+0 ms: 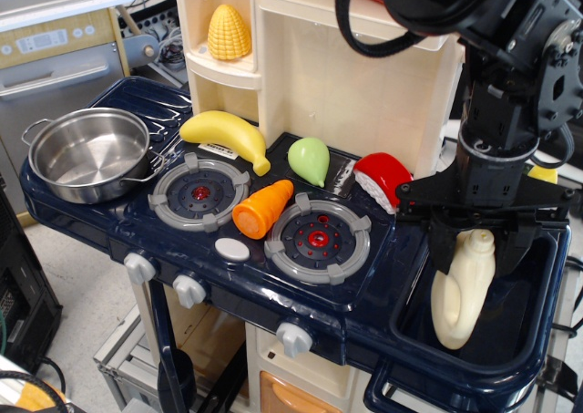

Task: Put detergent in sink

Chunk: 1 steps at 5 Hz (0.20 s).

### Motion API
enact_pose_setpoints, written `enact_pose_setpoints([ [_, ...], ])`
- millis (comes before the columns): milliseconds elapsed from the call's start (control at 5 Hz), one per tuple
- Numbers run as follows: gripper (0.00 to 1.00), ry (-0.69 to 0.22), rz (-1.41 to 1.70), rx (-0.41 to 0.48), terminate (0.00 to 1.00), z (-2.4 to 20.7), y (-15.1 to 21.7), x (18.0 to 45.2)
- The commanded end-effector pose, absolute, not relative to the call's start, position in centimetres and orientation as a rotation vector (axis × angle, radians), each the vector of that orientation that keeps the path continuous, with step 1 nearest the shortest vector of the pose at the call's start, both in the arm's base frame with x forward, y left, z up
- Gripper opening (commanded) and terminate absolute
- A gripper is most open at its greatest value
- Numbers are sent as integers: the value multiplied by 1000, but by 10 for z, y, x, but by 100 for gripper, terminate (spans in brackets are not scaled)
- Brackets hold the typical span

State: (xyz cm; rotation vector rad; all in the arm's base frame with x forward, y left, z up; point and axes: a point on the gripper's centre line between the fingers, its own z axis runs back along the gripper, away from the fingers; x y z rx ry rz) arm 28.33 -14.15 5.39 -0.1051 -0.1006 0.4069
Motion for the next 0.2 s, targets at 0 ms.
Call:
enact_pose_setpoints([
  [0,100,-149,416,-145,100,67,-144,289],
])
